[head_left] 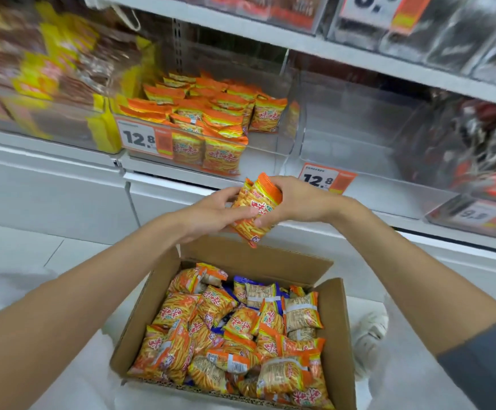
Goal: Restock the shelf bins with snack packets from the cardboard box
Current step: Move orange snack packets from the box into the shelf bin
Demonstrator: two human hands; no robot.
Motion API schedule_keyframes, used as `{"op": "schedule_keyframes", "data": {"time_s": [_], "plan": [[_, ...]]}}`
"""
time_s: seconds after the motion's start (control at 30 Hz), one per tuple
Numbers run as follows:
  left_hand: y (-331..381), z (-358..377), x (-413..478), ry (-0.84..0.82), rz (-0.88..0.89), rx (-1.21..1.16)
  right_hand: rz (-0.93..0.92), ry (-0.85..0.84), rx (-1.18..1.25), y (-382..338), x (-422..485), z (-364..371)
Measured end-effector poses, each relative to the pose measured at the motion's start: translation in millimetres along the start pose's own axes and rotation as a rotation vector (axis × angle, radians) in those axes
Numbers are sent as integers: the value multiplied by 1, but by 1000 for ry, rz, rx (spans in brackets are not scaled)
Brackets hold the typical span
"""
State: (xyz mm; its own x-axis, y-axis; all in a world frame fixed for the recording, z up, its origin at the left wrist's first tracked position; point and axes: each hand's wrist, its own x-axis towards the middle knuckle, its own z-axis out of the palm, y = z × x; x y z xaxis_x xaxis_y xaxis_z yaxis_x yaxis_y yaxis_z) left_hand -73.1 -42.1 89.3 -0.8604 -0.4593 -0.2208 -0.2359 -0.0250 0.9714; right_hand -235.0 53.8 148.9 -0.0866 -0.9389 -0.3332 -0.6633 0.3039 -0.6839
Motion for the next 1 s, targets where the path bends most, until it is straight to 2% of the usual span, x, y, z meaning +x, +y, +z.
{"op": "schedule_keyframes", "data": {"time_s": [0.1, 0.2, 0.33, 0.37, 0.47, 0.57, 0.67, 0.77, 0.9, 1.0], "plan": [[37, -20, 5, 45, 48, -9, -57, 81, 15, -31, -3, -22], [75, -40, 12, 117, 141, 60, -146, 266, 51, -48, 0, -42], [94, -74, 40, 319, 233, 127, -161, 492, -124, -52, 18, -75], [93, -84, 51, 388, 255, 207, -153, 534, -180, -50, 26, -84], [87, -112, 91, 493, 290, 694, -112, 615, -383, -40, 59, -107], [91, -124, 129, 429, 243, 1098, 30, 532, -694, -31, 102, -126], [88, -131, 160, 268, 143, 1323, 154, 307, -794, -22, 150, -139], [70, -141, 173, 184, 91, 1297, 187, 178, -861, -16, 184, -147], [59, -148, 176, 186, 128, 1239, 244, 165, -1154, -7, 205, -149], [62, -147, 175, 179, 120, 1216, 244, 138, -1080, -6, 214, -139]]}}
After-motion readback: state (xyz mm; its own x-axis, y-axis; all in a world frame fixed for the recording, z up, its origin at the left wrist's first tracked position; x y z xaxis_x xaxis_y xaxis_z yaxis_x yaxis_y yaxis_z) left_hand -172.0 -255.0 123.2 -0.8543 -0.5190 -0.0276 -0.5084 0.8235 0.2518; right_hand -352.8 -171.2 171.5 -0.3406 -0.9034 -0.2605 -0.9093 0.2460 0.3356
